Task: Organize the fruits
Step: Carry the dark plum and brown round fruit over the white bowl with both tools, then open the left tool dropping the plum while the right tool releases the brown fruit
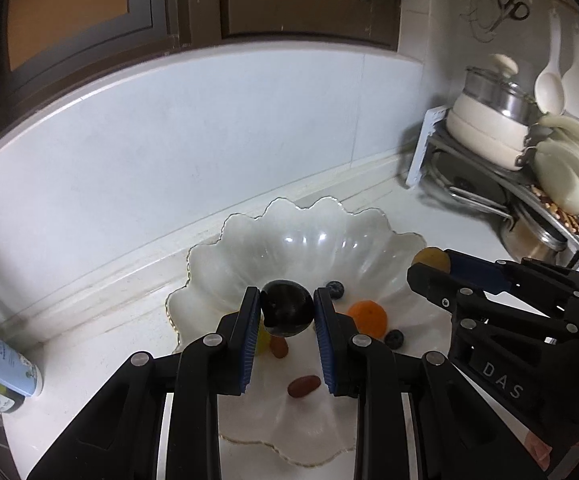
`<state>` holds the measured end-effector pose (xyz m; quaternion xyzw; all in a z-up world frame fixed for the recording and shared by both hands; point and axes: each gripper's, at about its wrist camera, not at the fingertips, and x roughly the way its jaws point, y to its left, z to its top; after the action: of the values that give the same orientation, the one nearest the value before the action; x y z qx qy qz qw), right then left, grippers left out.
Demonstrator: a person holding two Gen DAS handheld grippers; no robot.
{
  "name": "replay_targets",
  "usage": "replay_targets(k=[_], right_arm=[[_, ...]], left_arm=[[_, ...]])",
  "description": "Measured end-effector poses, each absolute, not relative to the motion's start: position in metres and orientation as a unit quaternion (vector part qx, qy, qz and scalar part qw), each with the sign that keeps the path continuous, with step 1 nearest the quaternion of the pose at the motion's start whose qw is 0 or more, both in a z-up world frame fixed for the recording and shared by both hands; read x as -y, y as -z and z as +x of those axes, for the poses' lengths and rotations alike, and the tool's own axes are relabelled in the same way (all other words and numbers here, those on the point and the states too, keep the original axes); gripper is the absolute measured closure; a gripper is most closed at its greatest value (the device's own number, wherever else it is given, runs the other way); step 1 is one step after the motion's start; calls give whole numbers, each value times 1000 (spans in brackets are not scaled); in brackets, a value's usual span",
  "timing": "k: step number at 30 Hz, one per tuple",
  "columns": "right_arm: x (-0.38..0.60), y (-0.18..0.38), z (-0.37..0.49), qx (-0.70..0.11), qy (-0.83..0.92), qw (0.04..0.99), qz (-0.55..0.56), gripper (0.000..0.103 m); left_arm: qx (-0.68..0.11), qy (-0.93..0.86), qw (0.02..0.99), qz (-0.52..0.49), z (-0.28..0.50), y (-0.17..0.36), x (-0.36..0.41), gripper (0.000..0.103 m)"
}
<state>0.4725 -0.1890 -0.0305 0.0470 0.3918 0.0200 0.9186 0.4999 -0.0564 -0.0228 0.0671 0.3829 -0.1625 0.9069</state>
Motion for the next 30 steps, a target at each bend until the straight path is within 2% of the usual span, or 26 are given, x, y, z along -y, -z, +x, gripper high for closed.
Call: replay_targets(k=[21,25,27,30], right_arm=[[201,80,546,-481,-21,875,57,74],[202,82,549,-486,-12,872,58,71],[204,80,548,-485,-8,873,56,62],[204,76,542,-477,2,877,51,62]], left_arm=[[-466,147,869,74,572,68,73,75],[-464,133,873,75,574,68,72,56],[-455,122,878,83,571,65,71,53],[-448,106,883,89,567,59,67,51]])
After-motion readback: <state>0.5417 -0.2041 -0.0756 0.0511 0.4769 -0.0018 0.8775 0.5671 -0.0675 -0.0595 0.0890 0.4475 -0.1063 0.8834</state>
